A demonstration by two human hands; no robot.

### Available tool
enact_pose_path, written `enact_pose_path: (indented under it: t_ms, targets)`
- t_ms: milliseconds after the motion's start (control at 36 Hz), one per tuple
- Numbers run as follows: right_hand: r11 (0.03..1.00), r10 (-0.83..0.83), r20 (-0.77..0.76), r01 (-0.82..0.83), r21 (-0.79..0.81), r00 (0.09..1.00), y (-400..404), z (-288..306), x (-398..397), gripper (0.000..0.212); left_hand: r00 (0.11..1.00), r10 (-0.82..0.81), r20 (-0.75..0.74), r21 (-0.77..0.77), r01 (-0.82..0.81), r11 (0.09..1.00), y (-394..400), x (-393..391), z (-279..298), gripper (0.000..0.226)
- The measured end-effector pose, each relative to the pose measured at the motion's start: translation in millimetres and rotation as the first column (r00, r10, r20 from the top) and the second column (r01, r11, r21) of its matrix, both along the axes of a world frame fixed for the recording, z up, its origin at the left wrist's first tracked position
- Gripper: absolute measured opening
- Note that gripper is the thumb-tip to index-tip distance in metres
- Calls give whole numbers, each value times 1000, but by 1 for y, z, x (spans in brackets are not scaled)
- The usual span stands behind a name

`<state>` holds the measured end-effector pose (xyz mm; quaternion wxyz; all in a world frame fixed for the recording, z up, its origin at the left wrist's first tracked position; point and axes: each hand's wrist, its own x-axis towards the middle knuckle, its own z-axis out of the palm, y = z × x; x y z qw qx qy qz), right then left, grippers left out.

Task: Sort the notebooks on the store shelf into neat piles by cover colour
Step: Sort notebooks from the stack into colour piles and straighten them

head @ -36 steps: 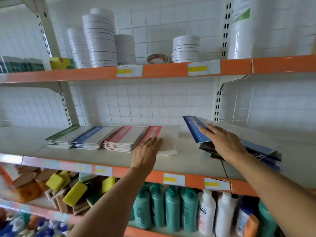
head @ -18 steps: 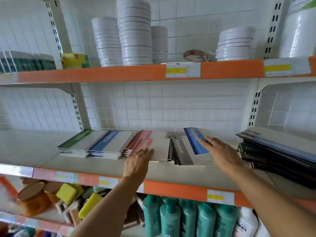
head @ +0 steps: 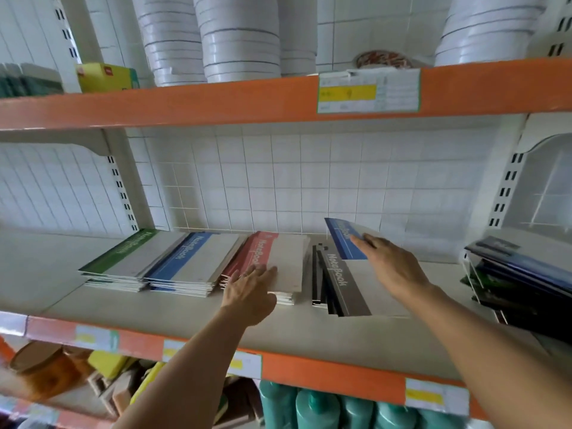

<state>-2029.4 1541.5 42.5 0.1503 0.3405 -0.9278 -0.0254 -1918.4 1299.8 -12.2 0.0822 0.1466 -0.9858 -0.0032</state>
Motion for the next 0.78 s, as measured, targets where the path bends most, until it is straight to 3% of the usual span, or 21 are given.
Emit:
enact_pose_path:
  t_ms: [111, 194, 444, 611, 778]
  targets:
    - [1000, -5, 2, 5, 21, 1000, -15, -2, 0, 78, 995, -69, 69, 37, 66, 997, -15, -4, 2, 73]
    - [1000, -23, 9, 23, 20, 1000, -29, 0, 6, 79, 996, -81, 37, 65, 78, 995, -29, -4, 2, 83]
    - [995, -93, -39, 93, -27, 995, -86, 1, 40, 72, 985, -138, -103, 39, 143, 989, -88, 13, 6, 54]
    - [996, -75, -64, 72, -59, 995, -138, 4, 68, 71, 989, -78, -122, 15, 81, 997, -135, 40, 12, 61]
    - [995, 35, -46, -39, -87, 998, -196, 12, 94, 74, 984, 20, -175, 11, -18, 1000, -174, 68, 11, 53]
